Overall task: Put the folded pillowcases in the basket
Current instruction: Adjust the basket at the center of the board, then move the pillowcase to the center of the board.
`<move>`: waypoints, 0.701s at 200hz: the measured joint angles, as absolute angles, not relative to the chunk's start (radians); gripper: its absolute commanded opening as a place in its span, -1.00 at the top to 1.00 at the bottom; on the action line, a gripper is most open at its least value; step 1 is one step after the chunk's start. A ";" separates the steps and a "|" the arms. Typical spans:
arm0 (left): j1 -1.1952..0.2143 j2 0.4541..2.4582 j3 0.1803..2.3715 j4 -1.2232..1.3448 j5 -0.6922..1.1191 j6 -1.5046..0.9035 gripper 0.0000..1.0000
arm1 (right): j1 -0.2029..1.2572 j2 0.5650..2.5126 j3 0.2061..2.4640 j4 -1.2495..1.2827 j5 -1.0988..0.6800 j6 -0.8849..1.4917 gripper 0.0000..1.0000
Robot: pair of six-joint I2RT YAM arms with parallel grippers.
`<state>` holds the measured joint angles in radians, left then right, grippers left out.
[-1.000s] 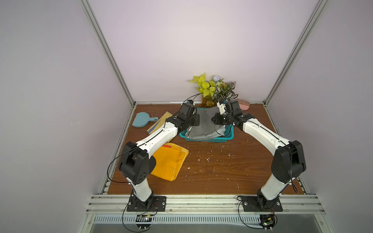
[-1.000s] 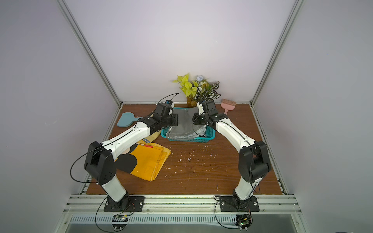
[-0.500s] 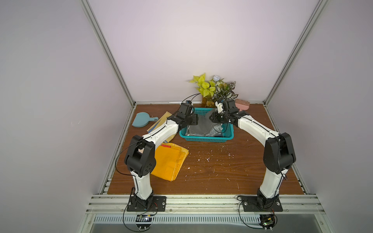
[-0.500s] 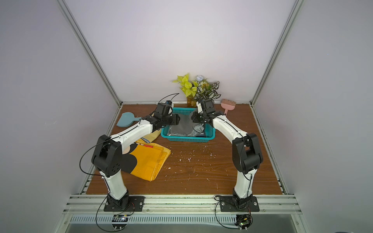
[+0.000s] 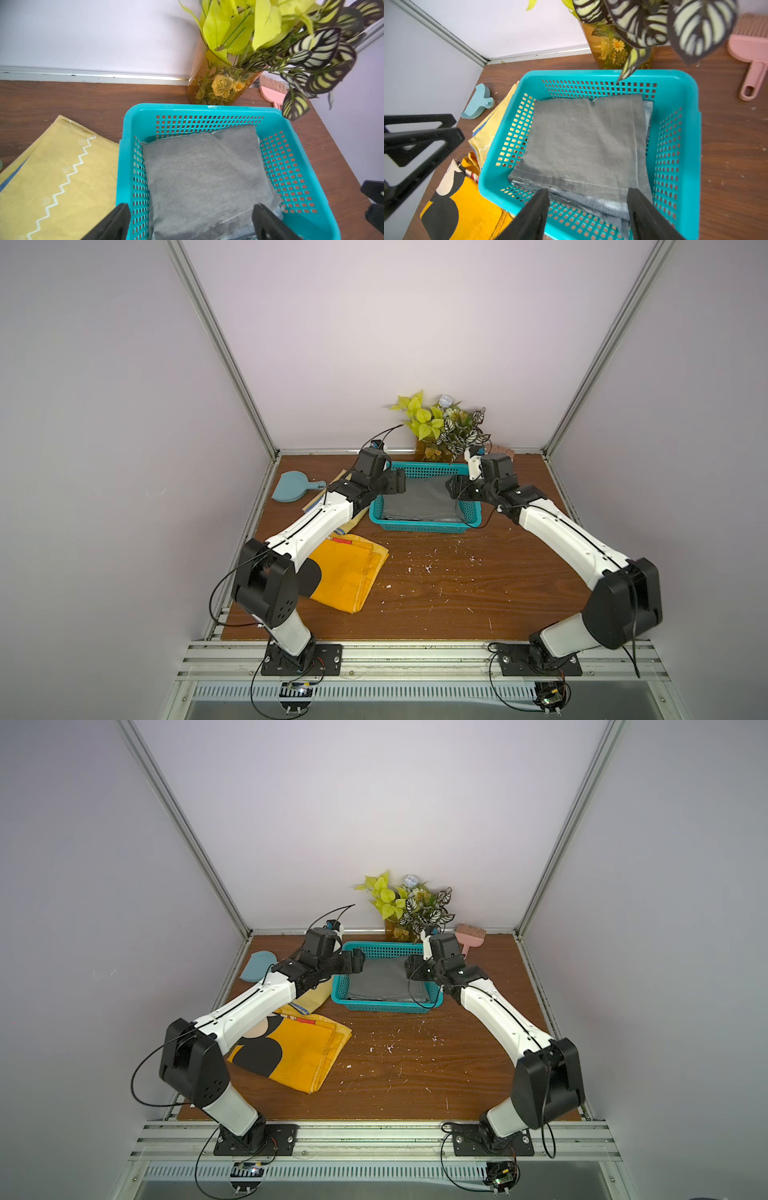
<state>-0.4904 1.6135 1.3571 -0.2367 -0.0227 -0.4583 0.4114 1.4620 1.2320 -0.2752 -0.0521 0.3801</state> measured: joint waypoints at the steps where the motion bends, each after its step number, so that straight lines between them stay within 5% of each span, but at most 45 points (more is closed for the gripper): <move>1: -0.490 1.609 1.353 -0.237 -0.023 -0.460 -0.85 | 0.410 1.457 1.227 -0.276 -0.052 0.381 -0.34; 87: -0.490 1.231 0.876 -0.313 -0.044 -0.587 -0.92 | 0.232 1.503 1.056 -0.312 -0.043 0.366 -0.34; 140: -0.490 1.092 0.645 -0.315 -0.044 -0.682 -0.92 | 0.220 1.564 1.055 -0.296 -0.068 0.353 0.17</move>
